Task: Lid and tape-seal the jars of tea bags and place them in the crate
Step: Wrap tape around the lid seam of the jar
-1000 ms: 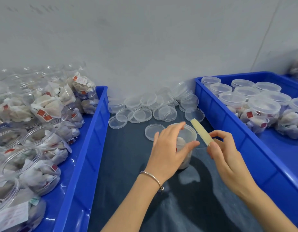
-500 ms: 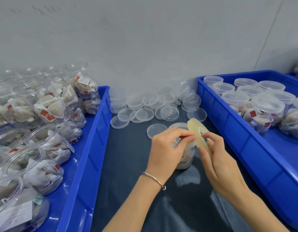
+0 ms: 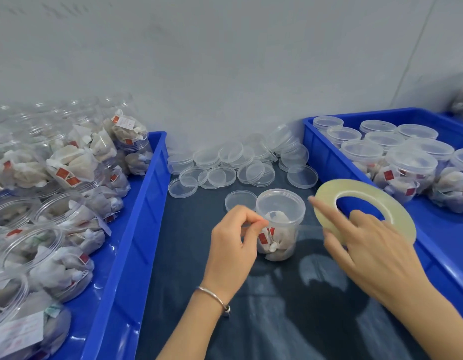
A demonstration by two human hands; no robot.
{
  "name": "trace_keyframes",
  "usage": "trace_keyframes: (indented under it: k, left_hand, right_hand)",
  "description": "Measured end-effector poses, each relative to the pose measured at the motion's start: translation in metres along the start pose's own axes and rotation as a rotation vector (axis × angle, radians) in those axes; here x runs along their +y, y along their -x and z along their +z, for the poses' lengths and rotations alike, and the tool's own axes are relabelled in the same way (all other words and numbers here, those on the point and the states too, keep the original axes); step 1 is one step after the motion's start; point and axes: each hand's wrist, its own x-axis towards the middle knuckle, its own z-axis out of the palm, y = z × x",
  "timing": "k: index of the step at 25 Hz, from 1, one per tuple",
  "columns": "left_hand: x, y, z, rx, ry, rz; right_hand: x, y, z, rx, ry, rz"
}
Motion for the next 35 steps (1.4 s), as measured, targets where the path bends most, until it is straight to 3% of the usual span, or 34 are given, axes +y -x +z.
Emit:
trace_keyframes:
  k: [10, 30, 35]
  left_hand:
    - [-0.039, 0.016, 0.017, 0.006, 0.114, -0.136]
    - [-0.047, 0.001, 0.017, -0.005, 0.201, -0.154]
    - [-0.051, -0.007, 0.022, 0.035, 0.254, -0.253]
  right_hand:
    - [0.004, -0.016, 0.035, 0.149, 0.182, -0.187]
    - [-0.002, -0.022, 0.029, 0.019, 0.02, -0.168]
    - [-0.008, -0.02, 0.034, 0.003, -0.001, -0.12]
